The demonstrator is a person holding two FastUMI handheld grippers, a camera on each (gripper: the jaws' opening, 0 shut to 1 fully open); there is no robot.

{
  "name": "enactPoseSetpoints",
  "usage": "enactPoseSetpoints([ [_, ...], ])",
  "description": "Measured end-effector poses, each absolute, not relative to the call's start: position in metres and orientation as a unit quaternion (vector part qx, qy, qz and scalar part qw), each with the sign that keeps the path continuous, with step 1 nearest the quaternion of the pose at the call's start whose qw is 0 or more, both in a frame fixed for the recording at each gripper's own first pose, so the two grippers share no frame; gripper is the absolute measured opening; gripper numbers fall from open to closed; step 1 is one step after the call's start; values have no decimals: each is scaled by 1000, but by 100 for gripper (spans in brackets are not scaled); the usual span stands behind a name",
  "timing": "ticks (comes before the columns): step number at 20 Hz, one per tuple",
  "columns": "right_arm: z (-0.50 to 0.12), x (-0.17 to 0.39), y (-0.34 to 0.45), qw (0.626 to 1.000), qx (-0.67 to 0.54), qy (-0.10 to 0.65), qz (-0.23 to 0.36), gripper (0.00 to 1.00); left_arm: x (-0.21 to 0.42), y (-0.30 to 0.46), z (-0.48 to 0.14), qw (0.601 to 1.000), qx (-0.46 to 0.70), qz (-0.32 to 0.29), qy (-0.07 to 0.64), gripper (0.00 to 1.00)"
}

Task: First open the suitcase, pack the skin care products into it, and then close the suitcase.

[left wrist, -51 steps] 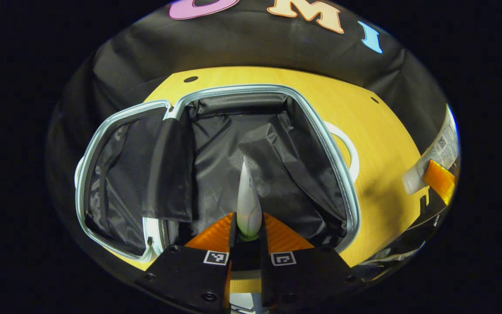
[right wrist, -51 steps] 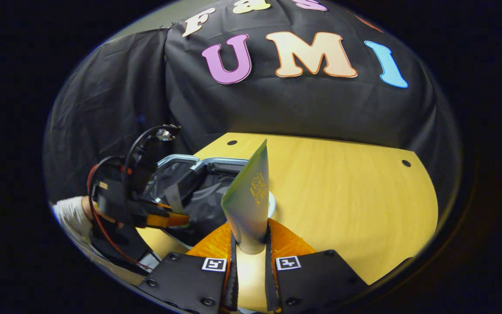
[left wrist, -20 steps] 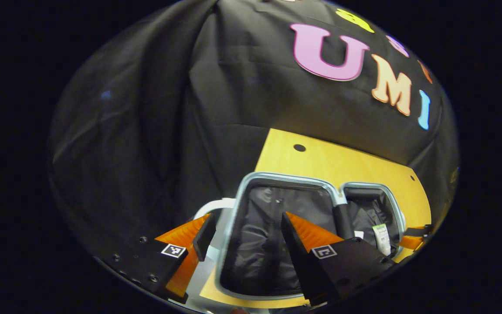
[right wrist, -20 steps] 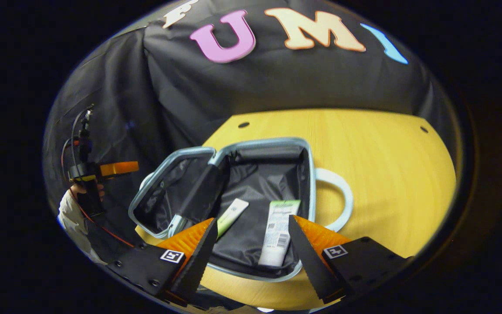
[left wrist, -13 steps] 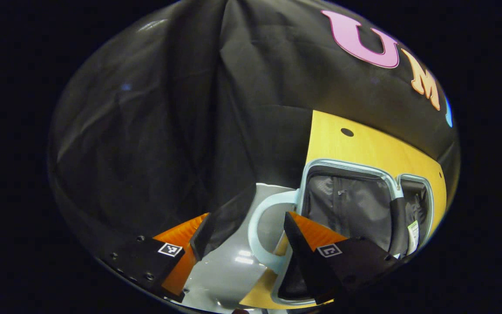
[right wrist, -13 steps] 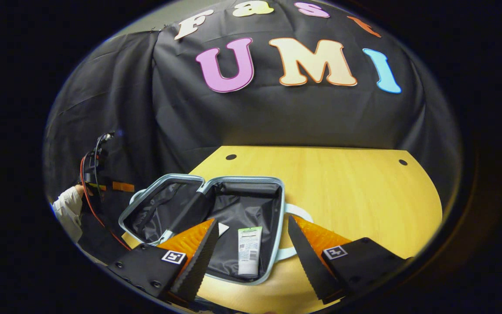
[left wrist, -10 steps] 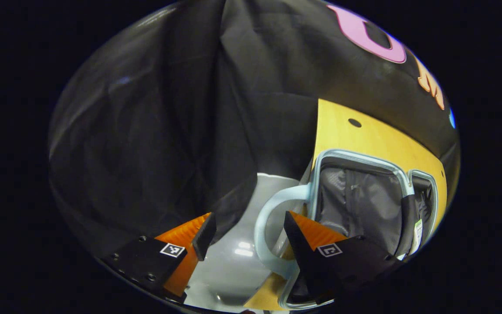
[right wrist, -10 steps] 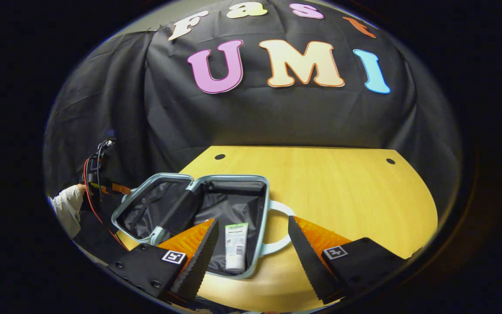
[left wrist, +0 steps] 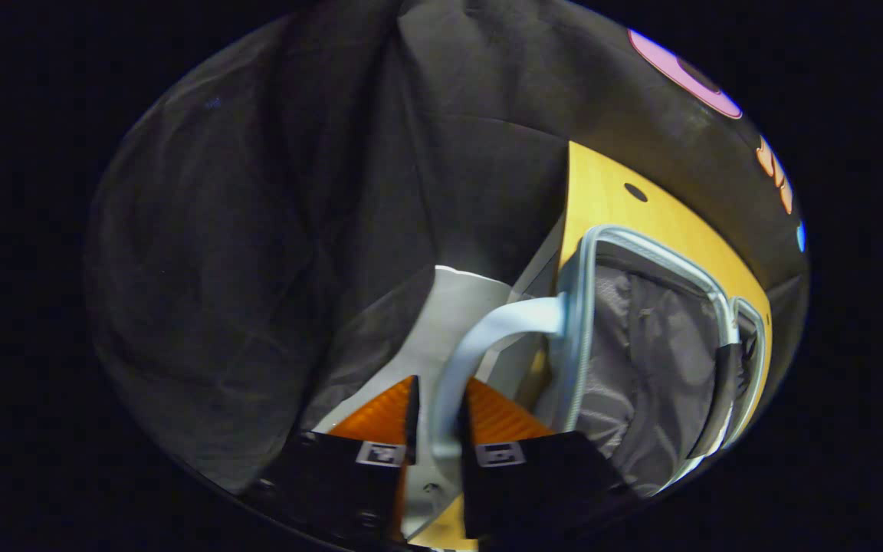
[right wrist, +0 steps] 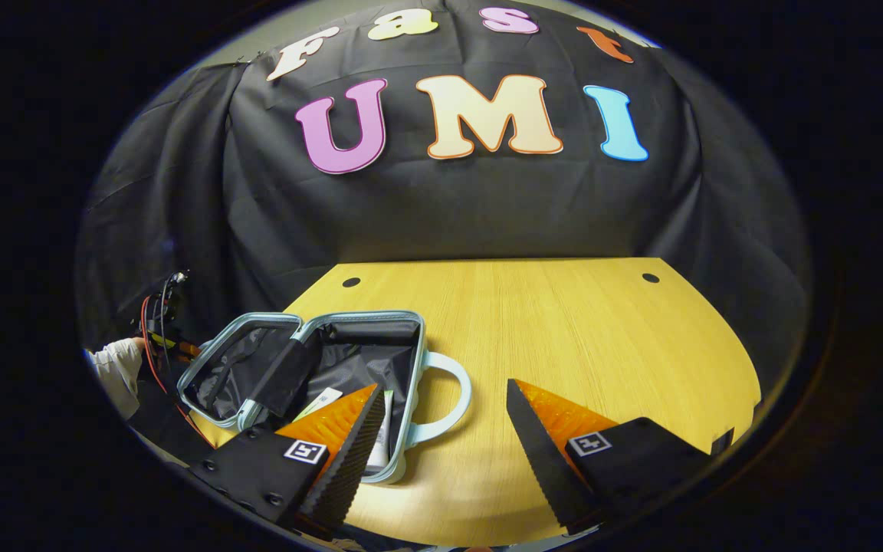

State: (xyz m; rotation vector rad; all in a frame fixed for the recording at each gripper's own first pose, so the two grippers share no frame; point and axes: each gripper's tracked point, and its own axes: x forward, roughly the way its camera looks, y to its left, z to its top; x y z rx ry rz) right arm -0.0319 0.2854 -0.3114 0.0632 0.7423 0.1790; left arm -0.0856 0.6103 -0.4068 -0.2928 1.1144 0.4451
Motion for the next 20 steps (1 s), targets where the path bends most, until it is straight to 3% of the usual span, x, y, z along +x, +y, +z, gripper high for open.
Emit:
enactPoseSetpoints([
  [1,-308,-30,285,929,31,358,90,98,-85,606,-397,819,-130,203,521,7],
  [3,-306,-28,285,930,30,352,99,98,-81,606,-372,829,-112,204,508,2],
  [9,-299,-22,269,939,26,321,124,98,-65,597,-274,872,-98,209,433,1],
  [13,-303,-30,258,931,1,316,181,98,-61,583,-185,899,-72,212,378,0],
  [15,-295,-30,243,932,0,307,190,99,-61,564,-137,908,-53,200,364,0],
  [20,-279,-22,210,934,21,294,202,98,-24,473,-98,934,-27,155,321,0],
])
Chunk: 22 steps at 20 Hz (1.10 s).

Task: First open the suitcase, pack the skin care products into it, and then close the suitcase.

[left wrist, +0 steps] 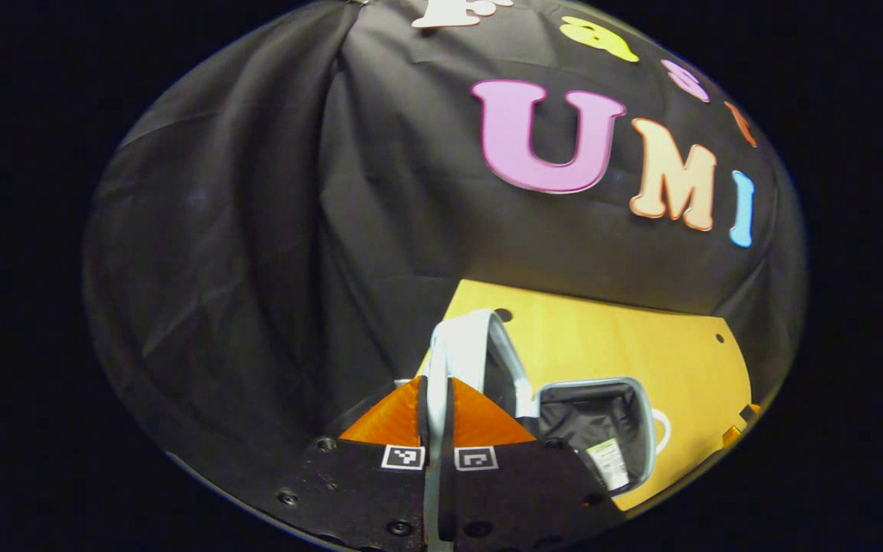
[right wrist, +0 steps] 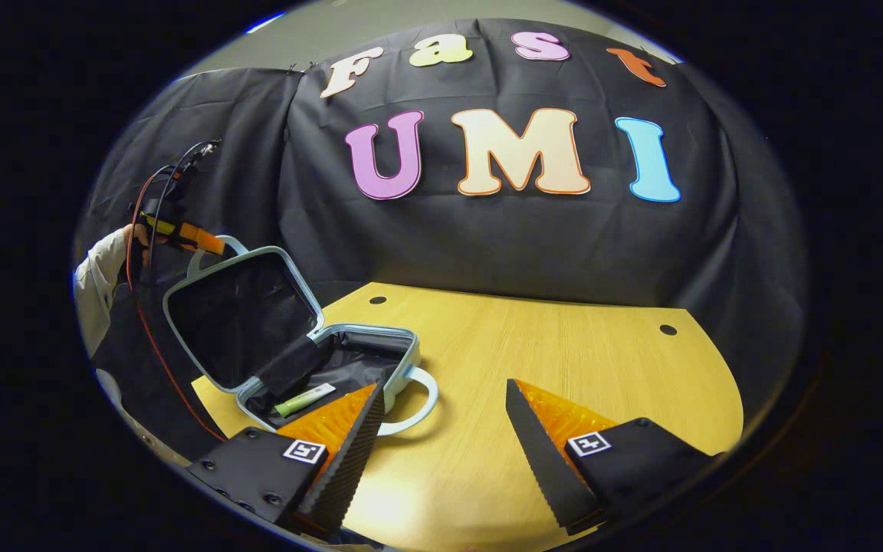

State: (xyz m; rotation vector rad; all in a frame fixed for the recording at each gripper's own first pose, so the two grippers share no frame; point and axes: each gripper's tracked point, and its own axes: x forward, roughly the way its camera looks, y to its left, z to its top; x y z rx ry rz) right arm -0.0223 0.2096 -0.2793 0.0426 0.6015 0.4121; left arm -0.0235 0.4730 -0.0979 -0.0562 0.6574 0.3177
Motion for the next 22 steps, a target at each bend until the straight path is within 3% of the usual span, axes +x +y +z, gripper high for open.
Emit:
enactPoseSetpoints([
  [9,-249,-12,120,950,34,260,170,98,13,331,-85,948,-15,83,308,0],
  [14,-242,-12,76,956,39,252,143,98,32,251,-108,958,-12,43,282,0],
  [22,-232,-10,29,963,43,242,108,98,37,175,-167,950,-18,-15,310,3],
])
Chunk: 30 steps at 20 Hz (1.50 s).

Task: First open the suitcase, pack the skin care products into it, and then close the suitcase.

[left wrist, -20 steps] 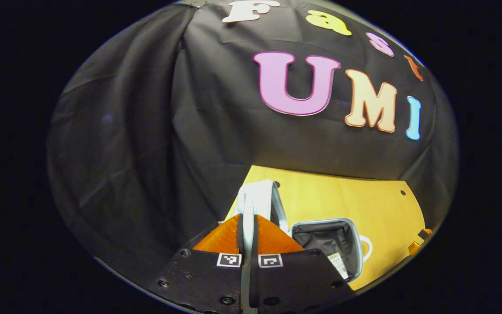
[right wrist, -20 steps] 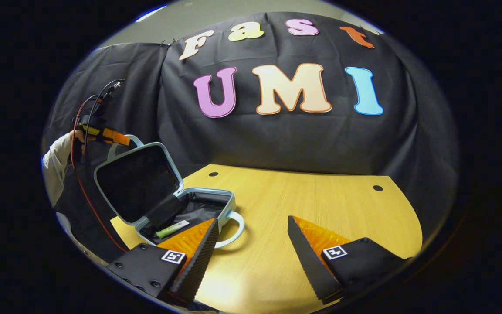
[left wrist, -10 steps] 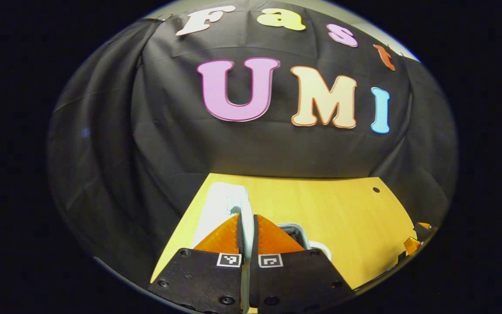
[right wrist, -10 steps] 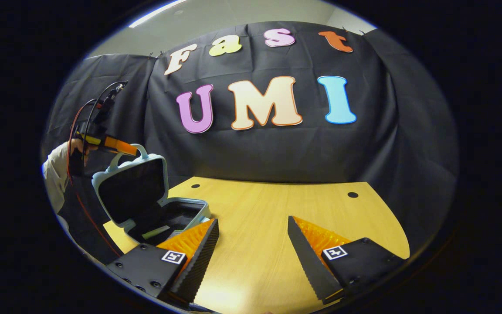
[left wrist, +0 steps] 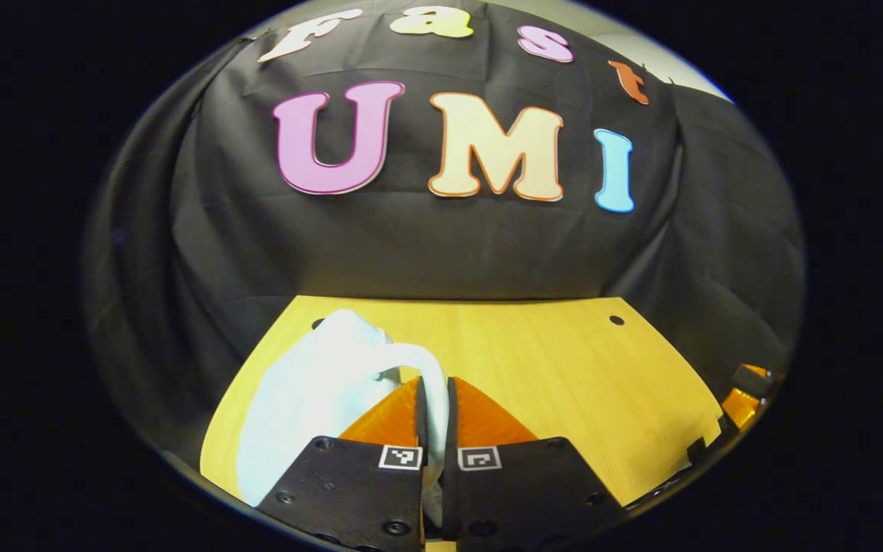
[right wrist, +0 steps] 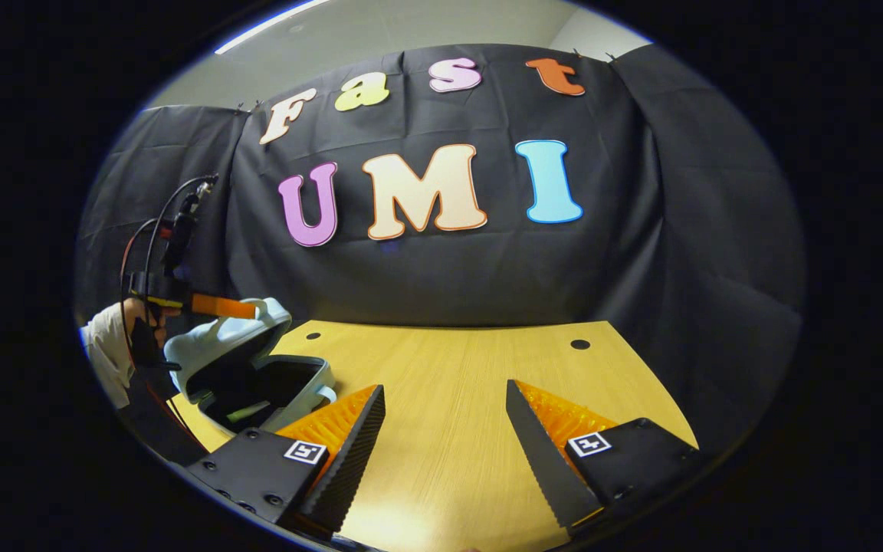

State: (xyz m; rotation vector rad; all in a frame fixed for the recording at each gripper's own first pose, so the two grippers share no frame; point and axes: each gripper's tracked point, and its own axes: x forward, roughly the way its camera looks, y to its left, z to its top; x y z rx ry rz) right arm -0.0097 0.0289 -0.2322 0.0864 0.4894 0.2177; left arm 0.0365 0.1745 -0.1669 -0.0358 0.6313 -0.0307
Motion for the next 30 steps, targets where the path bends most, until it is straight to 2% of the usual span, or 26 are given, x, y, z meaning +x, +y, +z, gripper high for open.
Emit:
enactPoseSetpoints([
  [4,-232,-10,8,966,39,239,86,98,32,148,-200,942,-12,-35,333,3],
  [5,-230,-9,4,967,39,237,83,93,29,141,-210,939,-12,-40,340,4],
  [6,-226,-10,2,968,40,233,85,98,26,131,-217,936,-9,-44,350,5],
  [9,-217,-8,-10,971,22,219,91,98,24,118,-221,940,15,-30,339,16],
  [10,-215,-5,-18,972,11,215,89,98,27,114,-207,949,22,-20,314,30],
  [14,-184,14,-29,979,27,183,82,98,25,78,-137,978,23,-14,207,98],
  [17,-154,34,-27,986,37,150,70,98,14,63,-93,989,9,-1,149,96],
  [20,-124,46,-12,991,36,115,65,98,9,51,-55,993,-21,-28,109,95],
  [21,-116,48,-3,991,38,108,67,98,8,54,-46,994,-24,-32,104,100],
  [22,-107,47,5,992,39,100,69,98,6,59,-39,994,-23,-33,103,95],
  [24,-84,46,14,995,33,75,62,98,10,76,-28,994,-10,-39,101,96],
  [25,-76,41,21,995,31,66,62,94,10,87,-26,994,2,-32,104,95],
  [26,-68,36,32,996,26,56,69,97,9,96,-25,994,12,-32,105,96],
  [30,-48,24,55,997,10,27,66,98,2,109,-18,995,14,-54,88,95],
])
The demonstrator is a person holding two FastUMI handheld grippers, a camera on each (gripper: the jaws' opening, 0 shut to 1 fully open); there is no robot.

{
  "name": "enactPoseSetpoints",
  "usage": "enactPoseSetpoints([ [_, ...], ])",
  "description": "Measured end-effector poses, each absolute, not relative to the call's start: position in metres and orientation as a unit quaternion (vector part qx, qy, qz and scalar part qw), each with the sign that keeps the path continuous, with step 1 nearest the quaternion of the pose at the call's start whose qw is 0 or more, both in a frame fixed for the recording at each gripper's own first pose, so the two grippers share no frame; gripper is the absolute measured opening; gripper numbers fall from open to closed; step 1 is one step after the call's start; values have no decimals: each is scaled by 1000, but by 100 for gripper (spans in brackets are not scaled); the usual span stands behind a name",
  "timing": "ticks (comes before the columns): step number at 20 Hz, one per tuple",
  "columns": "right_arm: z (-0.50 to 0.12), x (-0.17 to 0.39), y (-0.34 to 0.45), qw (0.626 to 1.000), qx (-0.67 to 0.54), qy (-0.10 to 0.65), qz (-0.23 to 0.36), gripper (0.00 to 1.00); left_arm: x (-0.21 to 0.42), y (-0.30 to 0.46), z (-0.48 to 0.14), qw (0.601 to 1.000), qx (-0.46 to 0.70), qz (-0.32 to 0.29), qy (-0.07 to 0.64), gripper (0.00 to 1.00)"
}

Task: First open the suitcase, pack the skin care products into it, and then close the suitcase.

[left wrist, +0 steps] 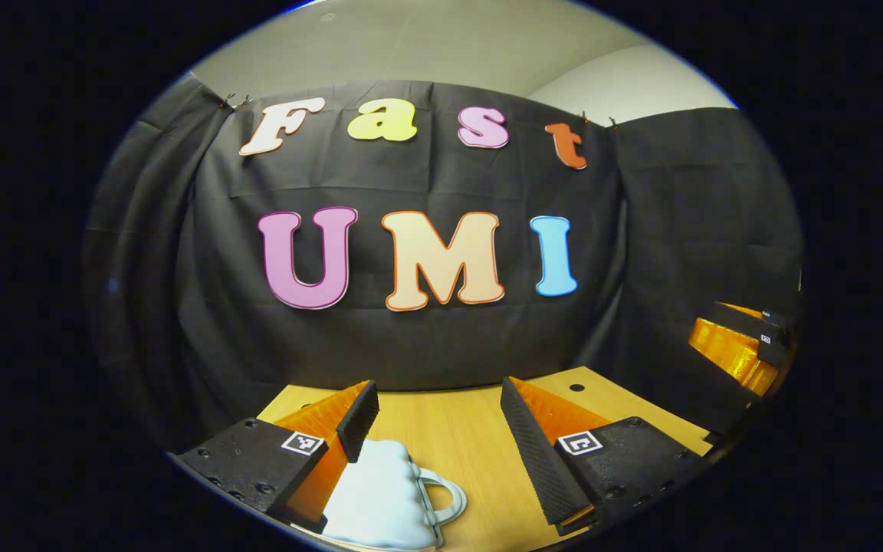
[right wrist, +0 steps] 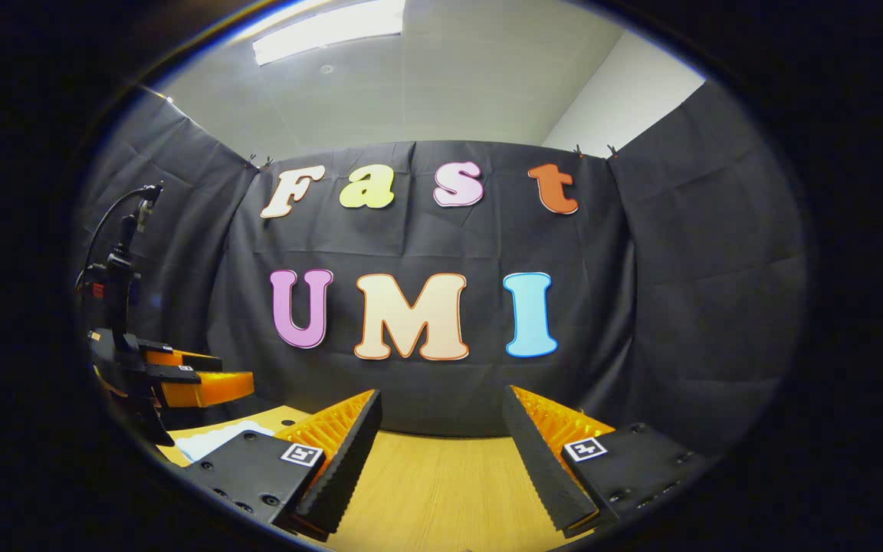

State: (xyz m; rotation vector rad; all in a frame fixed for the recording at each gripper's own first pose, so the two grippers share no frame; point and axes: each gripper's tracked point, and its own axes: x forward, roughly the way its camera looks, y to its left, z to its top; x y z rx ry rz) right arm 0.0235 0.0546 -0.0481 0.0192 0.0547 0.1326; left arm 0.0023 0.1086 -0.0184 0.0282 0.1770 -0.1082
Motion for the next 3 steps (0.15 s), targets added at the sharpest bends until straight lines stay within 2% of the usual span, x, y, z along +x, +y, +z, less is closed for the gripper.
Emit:
enactPoseSetpoints([
  [2,-48,20,67,997,1,27,72,96,0,118,-23,994,16,-54,96,95],
  [3,-49,19,70,997,-3,29,72,98,-1,123,-23,994,19,-53,99,95],
])
